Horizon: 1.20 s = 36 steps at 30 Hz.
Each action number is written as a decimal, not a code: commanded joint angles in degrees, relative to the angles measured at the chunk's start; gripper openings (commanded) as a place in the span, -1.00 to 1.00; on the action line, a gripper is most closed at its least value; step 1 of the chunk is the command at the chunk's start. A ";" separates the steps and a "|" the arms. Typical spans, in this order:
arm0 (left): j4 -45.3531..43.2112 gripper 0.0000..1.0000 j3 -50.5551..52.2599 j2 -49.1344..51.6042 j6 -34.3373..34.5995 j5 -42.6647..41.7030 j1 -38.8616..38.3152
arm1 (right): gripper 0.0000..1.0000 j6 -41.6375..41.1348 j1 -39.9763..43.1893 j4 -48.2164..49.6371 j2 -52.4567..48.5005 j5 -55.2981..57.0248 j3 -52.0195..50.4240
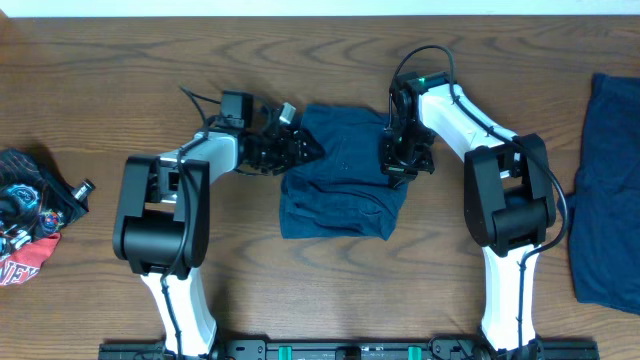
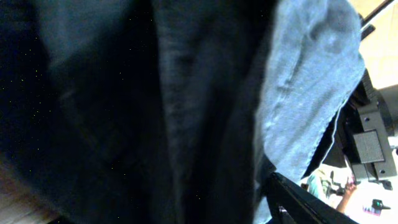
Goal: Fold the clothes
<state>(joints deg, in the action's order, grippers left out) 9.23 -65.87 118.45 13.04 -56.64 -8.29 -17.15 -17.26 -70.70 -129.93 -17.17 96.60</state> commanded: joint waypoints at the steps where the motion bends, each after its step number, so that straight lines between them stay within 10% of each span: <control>1: -0.83 0.39 1.14 1.42 -0.33 0.55 -2.40 | -0.97 0.44 -0.81 0.20 -2.82 2.97 -0.59; 5: -2.36 -0.04 1.14 1.42 -0.31 0.79 -3.96 | -0.97 0.44 -0.81 0.20 -2.82 2.97 -0.59; 8: -2.71 -0.88 1.14 1.42 0.50 1.77 -4.00 | -0.98 0.44 -0.81 0.00 -2.82 2.97 -0.59; 36: -9.92 -0.88 1.05 -25.88 20.96 14.10 13.33 | -0.97 3.69 -0.04 -15.23 0.68 3.17 36.74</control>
<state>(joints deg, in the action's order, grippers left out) -0.16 -64.84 96.51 30.30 -45.76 1.41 -13.98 -17.21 -85.10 -130.67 -14.13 131.70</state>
